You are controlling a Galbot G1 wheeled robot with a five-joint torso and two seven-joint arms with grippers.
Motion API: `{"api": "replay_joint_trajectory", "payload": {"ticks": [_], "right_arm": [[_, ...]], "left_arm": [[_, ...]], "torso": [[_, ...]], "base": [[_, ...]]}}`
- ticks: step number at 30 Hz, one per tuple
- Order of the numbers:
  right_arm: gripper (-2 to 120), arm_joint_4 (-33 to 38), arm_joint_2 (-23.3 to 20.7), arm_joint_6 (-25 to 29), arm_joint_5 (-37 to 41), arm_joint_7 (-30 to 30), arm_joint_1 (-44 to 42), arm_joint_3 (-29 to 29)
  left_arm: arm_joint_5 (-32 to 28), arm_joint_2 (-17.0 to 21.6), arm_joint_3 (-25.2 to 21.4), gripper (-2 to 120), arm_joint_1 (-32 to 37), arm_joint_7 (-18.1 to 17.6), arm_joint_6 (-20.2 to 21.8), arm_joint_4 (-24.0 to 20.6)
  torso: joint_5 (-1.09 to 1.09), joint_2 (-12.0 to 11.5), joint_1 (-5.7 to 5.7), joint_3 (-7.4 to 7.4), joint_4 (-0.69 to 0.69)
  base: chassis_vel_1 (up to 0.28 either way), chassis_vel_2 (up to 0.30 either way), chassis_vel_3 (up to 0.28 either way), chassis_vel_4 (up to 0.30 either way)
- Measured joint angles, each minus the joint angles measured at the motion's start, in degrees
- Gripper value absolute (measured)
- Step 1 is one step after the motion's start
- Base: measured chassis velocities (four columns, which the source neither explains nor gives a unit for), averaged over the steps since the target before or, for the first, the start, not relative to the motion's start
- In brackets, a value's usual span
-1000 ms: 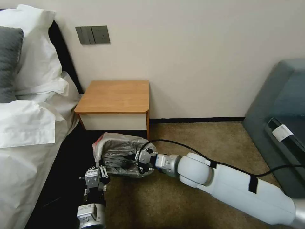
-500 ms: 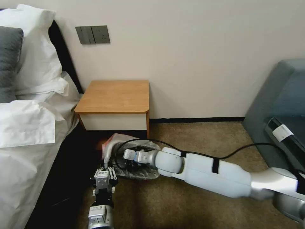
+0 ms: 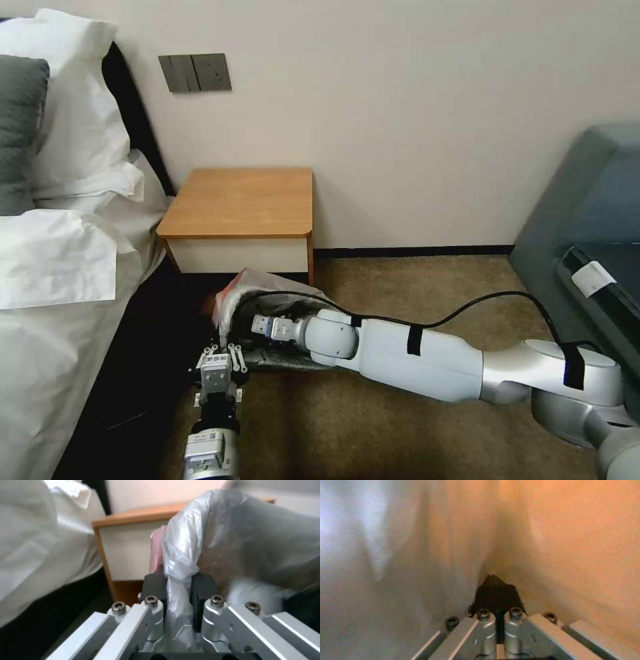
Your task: Pick up the garbage bag from the table and place it over the trash can.
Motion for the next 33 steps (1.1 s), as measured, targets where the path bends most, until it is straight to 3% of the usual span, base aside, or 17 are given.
{"api": "replay_joint_trajectory", "payload": {"ticks": [7, 13, 15, 19, 23, 24, 27, 28, 30, 31, 33], "right_arm": [[0, 11.9, -7.3, 0.5, 0.4, -0.1, -3.8, 4.3], [0, 21.0, -13.5, 2.4, -2.8, -2.2, -12.3, 11.5], [0, 25.8, -17.5, 4.8, -4.5, -3.4, -16.4, 16.3], [0, 29.2, -20.8, 6.4, -5.0, -3.6, -18.9, 19.9], [0, 36.0, -25.8, 9.1, -4.1, 1.4, -26.1, 28.6], [0, 36.0, -25.8, 9.1, -4.1, 1.4, -26.1, 28.6], [13, 39.6, -23.6, 11.0, -3.9, 3.9, -39.7, 41.5], [13, 39.6, -23.6, 11.0, -3.9, 3.9, -39.7, 41.5], [25, 39.0, -19.4, 14.4, -4.2, 5.1, -49.1, 50.8], [25, 39.0, -19.4, 14.4, -4.2, 5.1, -49.1, 50.8], [35, 37.5, -15.3, 17.0, -4.5, 5.9, -56.4, 56.6]], "left_arm": [[-5.8, 0.0, -1.3, 11, -1.2, -1.5, 2.5, 0.5], [-11.7, 0.0, -2.6, 11, -2.1, -2.7, 5.3, 0.5], [-15.6, 0.0, -2.7, 11, -2.0, -3.1, 6.7, 0.1], [-19.1, 0.1, -2.7, 11, -1.9, -3.2, 8.2, -0.5], [-31.6, 0.8, -2.4, 11, -2.1, -3.4, 14.8, -2.2], [-31.6, 0.8, -2.4, 11, -2.1, -3.4, 14.8, -2.2], [-39.2, 1.8, -3.8, 11, -2.4, -1.5, 18.0, -2.1], [-39.2, 1.8, -3.8, 11, -2.4, -1.5, 18.0, -2.1], [-42.6, 2.3, -4.3, 11, -2.4, 0.5, 20.3, -2.1], [-42.6, 2.3, -4.3, 11, -2.4, 0.5, 20.3, -2.1], [-43.7, 2.9, -4.4, 11, -2.3, 2.0, 22.7, -1.9]], "torso": [[0.02, 0.0, 0.0, 0.0, 0.0], [0.02, 0.0, 0.0, -0.01, -0.01], [0.02, 0.0, 0.0, -0.01, -0.01], [0.02, 0.0, 0.0, -0.01, -0.01], [0.01, 0.0, 0.0, 0.0, -0.01], [0.01, 0.0, 0.0, 0.0, -0.01], [0.04, 0.0, 0.0, -0.01, -0.02], [0.04, 0.0, 0.0, -0.01, -0.02], [-0.01, 0.0, 0.0, -0.01, 0.0], [-0.01, 0.0, 0.0, -0.01, 0.0], [0.03, 0.0, 0.0, -0.01, -0.01]], "base": [[0.0, 0.0, 0.0, 0.0], [0.0, 0.0, 0.0, 0.0], [0.0, 0.0, 0.0, 0.0], [0.0, 0.0, 0.0, 0.0], [0.0, 0.0, 0.0, 0.0], [0.0, 0.0, 0.0, 0.0], [0.0, 0.0, 0.0, 0.0], [0.0, 0.0, 0.0, 0.0], [0.0, 0.0, 0.0, 0.0], [0.0, 0.0, 0.0, 0.0], [0.0, 0.0, 0.0, 0.0]]}}
